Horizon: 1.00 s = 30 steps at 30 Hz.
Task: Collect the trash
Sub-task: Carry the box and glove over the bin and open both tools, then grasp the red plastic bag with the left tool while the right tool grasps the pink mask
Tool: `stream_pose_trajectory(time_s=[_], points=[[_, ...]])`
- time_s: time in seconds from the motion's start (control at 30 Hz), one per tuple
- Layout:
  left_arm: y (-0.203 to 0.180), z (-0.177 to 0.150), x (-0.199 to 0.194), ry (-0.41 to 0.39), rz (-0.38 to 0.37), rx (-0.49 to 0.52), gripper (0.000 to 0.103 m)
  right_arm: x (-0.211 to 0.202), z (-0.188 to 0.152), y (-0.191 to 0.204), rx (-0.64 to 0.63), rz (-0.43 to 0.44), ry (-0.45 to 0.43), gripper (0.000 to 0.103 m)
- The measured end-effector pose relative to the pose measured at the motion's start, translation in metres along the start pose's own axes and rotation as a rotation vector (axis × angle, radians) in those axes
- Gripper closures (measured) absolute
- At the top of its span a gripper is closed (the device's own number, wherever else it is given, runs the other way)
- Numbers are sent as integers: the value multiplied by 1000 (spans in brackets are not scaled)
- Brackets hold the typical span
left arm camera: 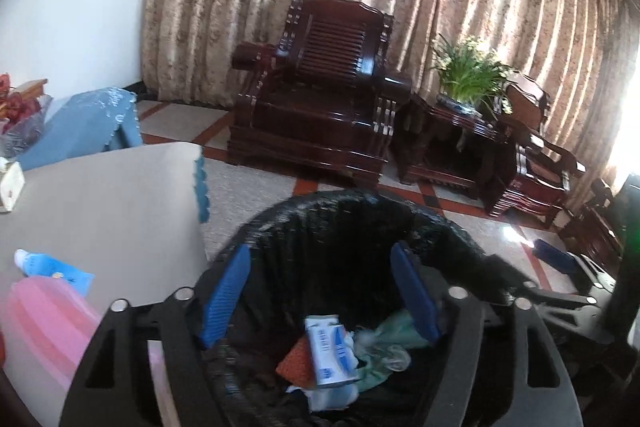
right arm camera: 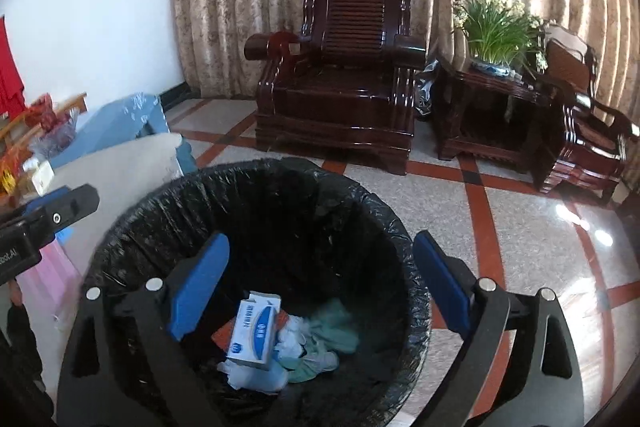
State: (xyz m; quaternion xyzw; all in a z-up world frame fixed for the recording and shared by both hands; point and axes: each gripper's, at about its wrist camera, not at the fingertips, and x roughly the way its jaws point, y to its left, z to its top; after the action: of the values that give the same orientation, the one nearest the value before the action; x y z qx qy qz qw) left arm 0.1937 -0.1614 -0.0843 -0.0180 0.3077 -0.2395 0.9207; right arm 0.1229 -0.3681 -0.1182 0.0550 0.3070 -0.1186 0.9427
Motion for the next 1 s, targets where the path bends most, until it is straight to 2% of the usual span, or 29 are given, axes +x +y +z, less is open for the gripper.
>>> stream_pose_trajectory(time_s=[0.03,0.17,0.27,0.43,0.77,1.0], points=[[5,1,-4,-6,14,-2,25,-3,0,0,20,13,-1,7],[28,0,-27,-35,80,-9,17,-11,7,6,65,47,-10,7],[45,-2,-45,-52,135,-10,14,-19,8,28,62,81,-29,5],[85,-10,-79,-76,224,-43,14,-25,11,79,7,159,-34,5],[170,-41,-132,-106,458,-106,13,-27,5,172,-112,309,-34,5],[209,-58,-150,-103,546,-159,13,-24,-4,227,-192,380,-26,5]])
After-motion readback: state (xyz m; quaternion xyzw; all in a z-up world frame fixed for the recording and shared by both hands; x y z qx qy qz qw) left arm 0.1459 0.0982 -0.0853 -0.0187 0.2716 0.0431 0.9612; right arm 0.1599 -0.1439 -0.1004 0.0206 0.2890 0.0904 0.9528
